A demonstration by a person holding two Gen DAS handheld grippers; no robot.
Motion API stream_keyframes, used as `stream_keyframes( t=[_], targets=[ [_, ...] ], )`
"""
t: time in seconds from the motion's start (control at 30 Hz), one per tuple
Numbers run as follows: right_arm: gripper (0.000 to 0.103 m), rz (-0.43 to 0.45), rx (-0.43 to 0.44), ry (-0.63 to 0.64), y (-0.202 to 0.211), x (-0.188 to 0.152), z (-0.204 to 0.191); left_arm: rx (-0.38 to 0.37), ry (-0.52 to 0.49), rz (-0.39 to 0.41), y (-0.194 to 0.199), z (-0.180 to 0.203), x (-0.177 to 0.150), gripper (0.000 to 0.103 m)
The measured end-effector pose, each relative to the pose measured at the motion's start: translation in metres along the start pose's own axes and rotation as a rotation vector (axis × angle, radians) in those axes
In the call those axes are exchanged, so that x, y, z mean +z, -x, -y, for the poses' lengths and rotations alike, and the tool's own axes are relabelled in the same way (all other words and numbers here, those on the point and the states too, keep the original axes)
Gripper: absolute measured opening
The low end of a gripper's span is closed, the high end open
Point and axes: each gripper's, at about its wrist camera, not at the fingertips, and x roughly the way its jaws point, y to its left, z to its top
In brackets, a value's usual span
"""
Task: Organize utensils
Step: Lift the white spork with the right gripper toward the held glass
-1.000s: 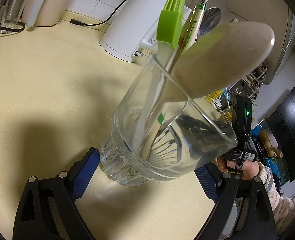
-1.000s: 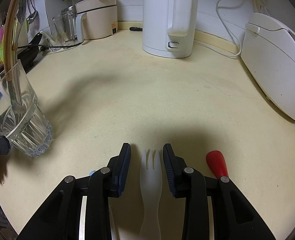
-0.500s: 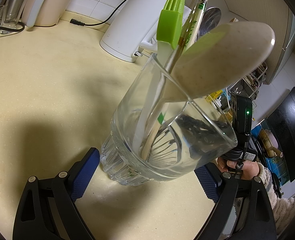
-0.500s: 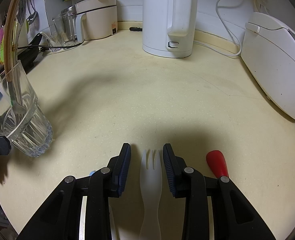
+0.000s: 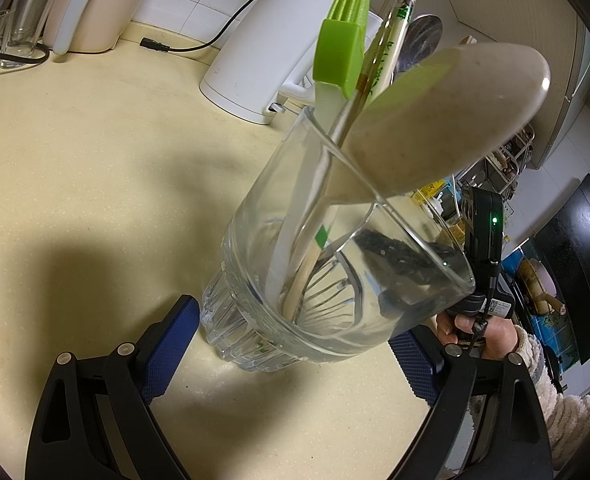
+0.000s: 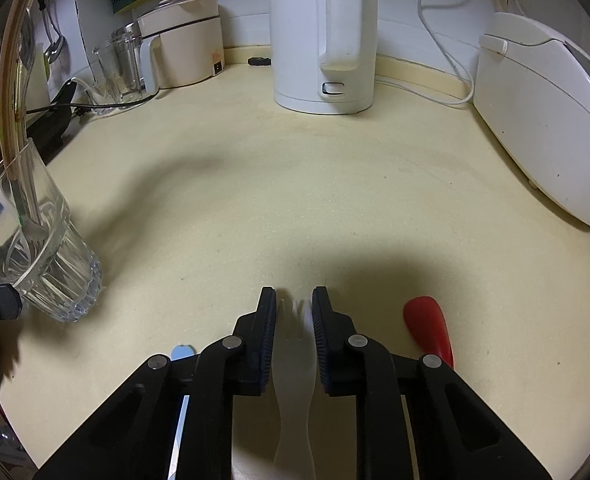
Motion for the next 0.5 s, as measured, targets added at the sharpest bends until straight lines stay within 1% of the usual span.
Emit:
stream_keyframes(
  t=[0.1, 0.17, 0.33, 0.5],
  targets=[
    [0.018, 0.007, 0.023, -0.051, 0.000, 0.000, 0.007, 0.000, 0.000, 0.000, 0.000, 0.000, 0.000, 0.094],
    [0.018, 0.027, 0.043, -0.088, 0.004, -0.001, 0.013, 0.000, 0.000, 0.000, 0.000, 0.000, 0.000, 0.094],
    [0.018, 0.067, 0.076, -0.118, 0.022, -0.003, 0.013, 0.000, 0.000, 0.000, 0.000, 0.000, 0.000, 0.094],
    [0.018, 0.130, 0.092, -0.118, 0.050, 0.004, 0.010, 0.000, 0.000, 0.000, 0.000, 0.000, 0.000, 0.094]
  ],
)
